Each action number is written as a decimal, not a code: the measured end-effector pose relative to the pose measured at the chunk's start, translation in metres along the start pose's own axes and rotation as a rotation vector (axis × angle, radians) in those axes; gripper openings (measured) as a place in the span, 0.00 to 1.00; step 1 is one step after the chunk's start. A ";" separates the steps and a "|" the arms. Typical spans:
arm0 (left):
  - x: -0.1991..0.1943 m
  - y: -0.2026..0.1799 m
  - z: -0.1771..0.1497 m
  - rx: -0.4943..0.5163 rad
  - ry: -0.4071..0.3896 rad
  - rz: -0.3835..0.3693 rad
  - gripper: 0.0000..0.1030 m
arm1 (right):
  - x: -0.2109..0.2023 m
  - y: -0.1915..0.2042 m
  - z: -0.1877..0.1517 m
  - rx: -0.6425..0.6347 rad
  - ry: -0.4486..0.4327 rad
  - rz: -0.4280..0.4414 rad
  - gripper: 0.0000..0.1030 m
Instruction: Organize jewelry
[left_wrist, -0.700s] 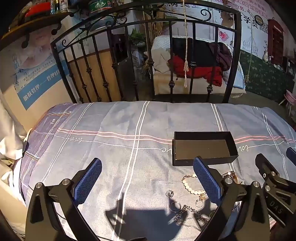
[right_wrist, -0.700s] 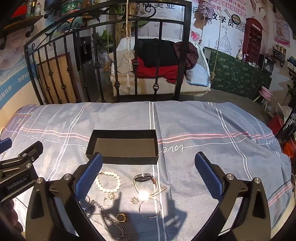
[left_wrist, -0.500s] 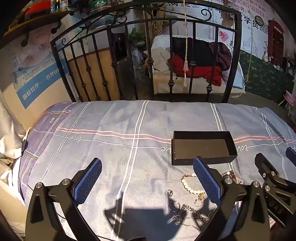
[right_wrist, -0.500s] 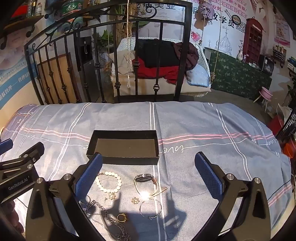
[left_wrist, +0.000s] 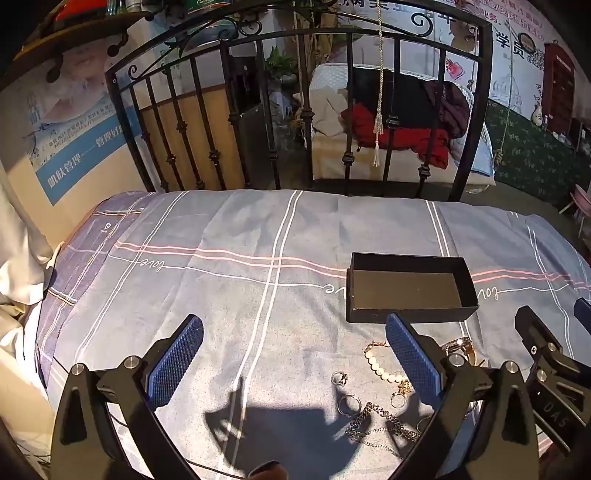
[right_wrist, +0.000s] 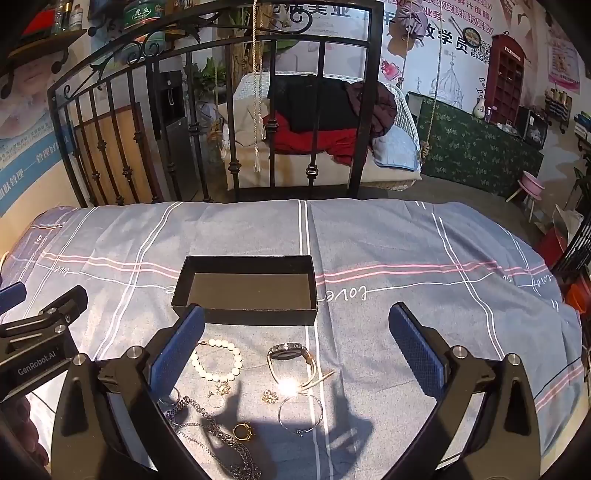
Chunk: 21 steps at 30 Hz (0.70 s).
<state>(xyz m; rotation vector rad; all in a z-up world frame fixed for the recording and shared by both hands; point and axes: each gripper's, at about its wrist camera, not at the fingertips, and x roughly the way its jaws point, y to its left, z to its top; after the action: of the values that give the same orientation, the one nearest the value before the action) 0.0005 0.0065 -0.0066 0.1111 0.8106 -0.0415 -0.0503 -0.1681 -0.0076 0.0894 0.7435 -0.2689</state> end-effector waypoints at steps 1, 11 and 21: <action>-0.001 0.000 0.000 0.002 0.000 -0.001 0.94 | 0.000 0.000 0.000 0.000 -0.001 0.000 0.96; -0.004 -0.001 0.001 0.009 -0.009 -0.015 0.94 | 0.000 0.000 0.000 0.000 -0.006 -0.002 0.96; -0.005 -0.001 0.002 0.007 -0.005 -0.020 0.94 | -0.001 -0.001 -0.002 0.000 -0.002 0.001 0.96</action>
<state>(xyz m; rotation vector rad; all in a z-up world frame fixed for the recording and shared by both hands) -0.0016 0.0057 -0.0013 0.1093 0.8065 -0.0639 -0.0528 -0.1682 -0.0082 0.0896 0.7412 -0.2685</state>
